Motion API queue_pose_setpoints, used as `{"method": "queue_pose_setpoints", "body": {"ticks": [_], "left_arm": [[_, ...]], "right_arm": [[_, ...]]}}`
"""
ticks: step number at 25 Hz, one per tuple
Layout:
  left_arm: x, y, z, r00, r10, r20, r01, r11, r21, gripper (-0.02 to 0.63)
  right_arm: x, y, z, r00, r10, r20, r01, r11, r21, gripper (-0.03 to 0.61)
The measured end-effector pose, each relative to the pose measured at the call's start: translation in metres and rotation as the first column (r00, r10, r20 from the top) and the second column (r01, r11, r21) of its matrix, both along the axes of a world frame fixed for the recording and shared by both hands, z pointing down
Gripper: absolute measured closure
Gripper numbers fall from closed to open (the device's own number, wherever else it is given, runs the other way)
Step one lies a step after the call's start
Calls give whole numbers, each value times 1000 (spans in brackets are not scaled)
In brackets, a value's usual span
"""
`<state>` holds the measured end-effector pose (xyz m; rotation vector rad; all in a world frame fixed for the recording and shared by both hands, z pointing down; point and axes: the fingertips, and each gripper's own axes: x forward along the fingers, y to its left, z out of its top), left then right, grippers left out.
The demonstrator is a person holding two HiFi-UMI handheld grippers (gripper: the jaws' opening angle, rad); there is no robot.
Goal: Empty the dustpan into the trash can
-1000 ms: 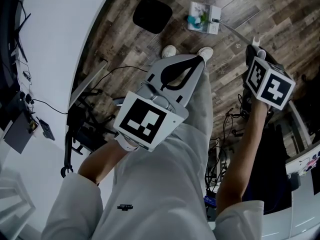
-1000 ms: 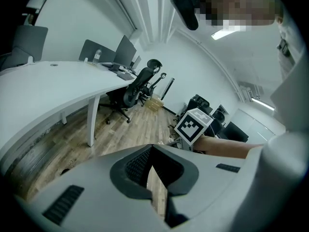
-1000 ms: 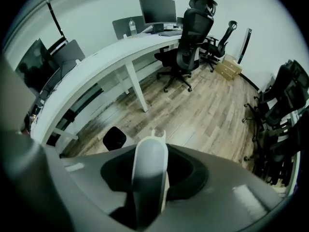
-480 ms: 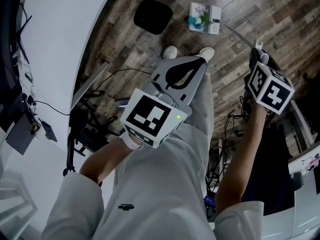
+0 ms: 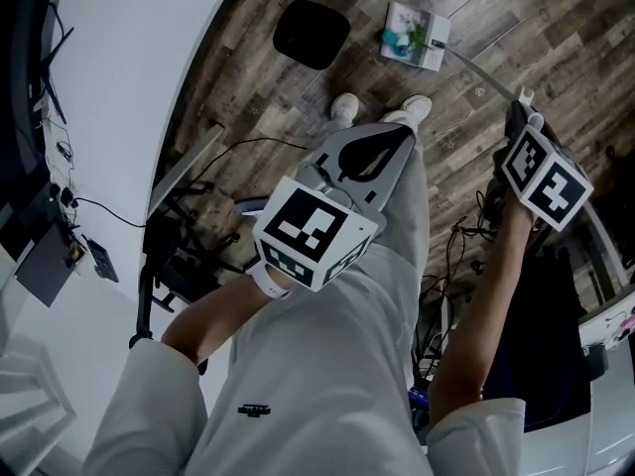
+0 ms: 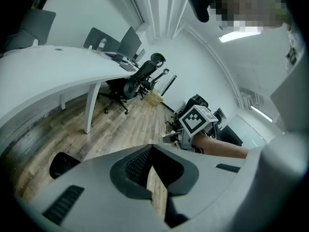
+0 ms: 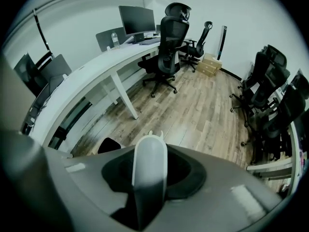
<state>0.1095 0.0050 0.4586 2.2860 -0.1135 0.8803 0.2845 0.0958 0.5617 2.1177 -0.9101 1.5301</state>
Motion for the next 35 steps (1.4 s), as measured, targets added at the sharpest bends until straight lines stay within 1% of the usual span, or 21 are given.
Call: {"method": "queue_pose_setpoints", "body": {"ticks": [5, 7, 9, 13, 16, 18, 19, 22, 23, 24, 25, 26, 27, 28, 29, 30, 31, 32, 35], "left_arm": [[-5, 14, 1, 1000, 10, 0, -10, 999, -47, 607], [-4, 23, 2, 1000, 7, -3, -7, 996, -85, 607], [-4, 29, 2, 1000, -6, -4, 5, 990, -142, 607], [-3, 40, -1, 999, -35, -16, 30, 964, -263, 607], [2, 49, -4, 998, -53, -32, 40, 943, -330, 607], [6, 53, -6, 996, -79, -42, 56, 921, -385, 606], [8, 55, -7, 994, -95, -44, 68, 905, -419, 606], [14, 62, -7, 990, -139, -39, 99, 852, -514, 606], [16, 65, -6, 988, -150, -33, 108, 831, -546, 606], [18, 69, -6, 986, -164, -27, 117, 802, -586, 606], [20, 72, -6, 983, -180, -19, 128, 765, -632, 606], [22, 75, -7, 980, -199, -8, 141, 720, -680, 604], [25, 78, -7, 975, -221, 8, 157, 668, -727, 594], [28, 81, -6, 968, -248, 27, 178, 610, -772, 556], [33, 85, -3, 960, -276, 49, 200, 553, -809, 543], [38, 89, 0, 952, -298, 68, 218, 504, -836, 537], [42, 93, 2, 947, -309, 83, 228, 469, -853, 531], [45, 96, 3, 946, -312, 92, 232, 448, -864, 526], [42, 98, 0, 948, -304, 91, 219, 420, -881, 514]], "right_arm": [[-2, 9, -17, 999, 44, 4, -44, 998, 36, 465], [-3, 13, -25, 999, 54, 3, -54, 997, 49, 465], [-6, 16, -35, 998, 60, 1, -60, 996, 59, 465], [-17, 19, -56, 998, 56, -4, -56, 995, 81, 465], [-23, 22, -73, 999, 53, -12, -52, 994, 97, 465], [-28, 24, -82, 998, 54, -18, -52, 993, 105, 465], [-30, 25, -86, 998, 55, -20, -52, 993, 110, 465], [-36, 30, -96, 998, 59, -20, -56, 991, 124, 465], [-37, 32, -99, 998, 60, -20, -57, 990, 128, 465], [-39, 33, -103, 998, 60, -23, -57, 990, 130, 465], [-40, 33, -107, 998, 61, -26, -57, 990, 133, 465], [-42, 33, -112, 998, 62, -29, -57, 989, 135, 465], [-43, 34, -117, 997, 64, -32, -59, 989, 136, 465], [-44, 36, -122, 997, 66, -34, -61, 989, 134, 465], [-43, 39, -127, 997, 68, -36, -63, 989, 133, 465], [-42, 43, -131, 997, 72, -37, -66, 989, 134, 465], [-40, 46, -135, 996, 75, -39, -69, 988, 135, 465], [-40, 48, -140, 996, 79, -43, -72, 988, 137, 465], [-53, 45, -153, 995, 89, -52, -81, 986, 144, 465]]}}
